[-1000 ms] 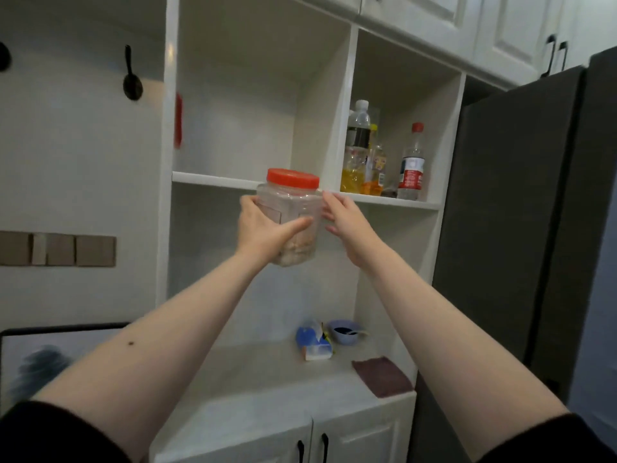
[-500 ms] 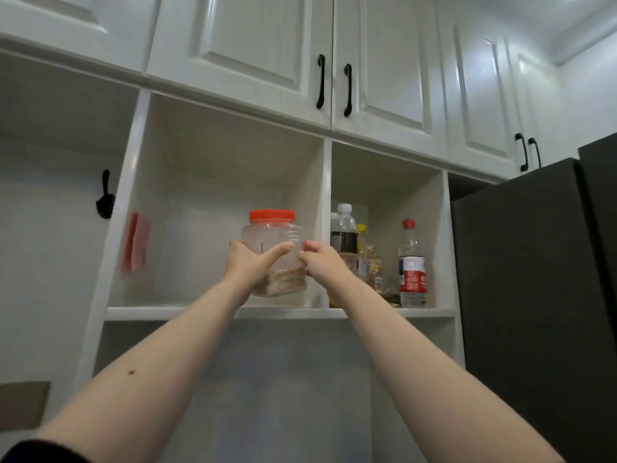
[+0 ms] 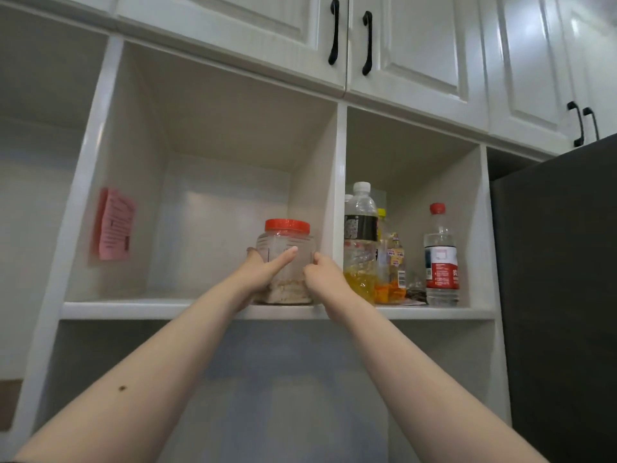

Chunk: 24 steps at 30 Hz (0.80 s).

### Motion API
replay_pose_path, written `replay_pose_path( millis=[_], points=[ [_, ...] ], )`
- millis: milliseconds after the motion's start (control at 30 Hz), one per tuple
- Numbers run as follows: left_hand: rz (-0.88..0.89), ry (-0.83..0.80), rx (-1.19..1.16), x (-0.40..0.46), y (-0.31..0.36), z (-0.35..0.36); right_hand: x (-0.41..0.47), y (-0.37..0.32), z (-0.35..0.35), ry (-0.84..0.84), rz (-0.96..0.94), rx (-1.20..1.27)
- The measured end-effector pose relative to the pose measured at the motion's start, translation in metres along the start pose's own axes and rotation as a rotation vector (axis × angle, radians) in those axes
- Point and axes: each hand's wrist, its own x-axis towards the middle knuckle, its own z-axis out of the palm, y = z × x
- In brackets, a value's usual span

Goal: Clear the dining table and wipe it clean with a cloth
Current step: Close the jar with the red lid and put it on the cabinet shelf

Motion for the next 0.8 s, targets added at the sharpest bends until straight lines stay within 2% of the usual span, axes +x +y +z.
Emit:
replay_pose_path(
  millis=[167,467,567,633,800],
  points=[
    [-0.082,0.055,0.217,0.005,-0.005,0.010,0.001,0.001,0.004,0.036,0.032,-0.091],
    [-0.055,0.073,0.325,0.001,-0.002,0.014,-0.022,-0.015,0.002,0.100,0.002,-0.358],
    [-0.016,0.103,0.370,-0.004,0.000,0.012,-0.042,-0.023,-0.010,0.061,0.011,-0.411],
    [0.007,0.136,0.420,-0.011,0.002,0.011,-0.059,-0.028,-0.020,0.036,0.052,-0.359],
    [0.213,0.374,0.364,-0.062,0.014,0.017,-0.098,-0.035,-0.038,0.111,0.037,-0.272]
  ],
)
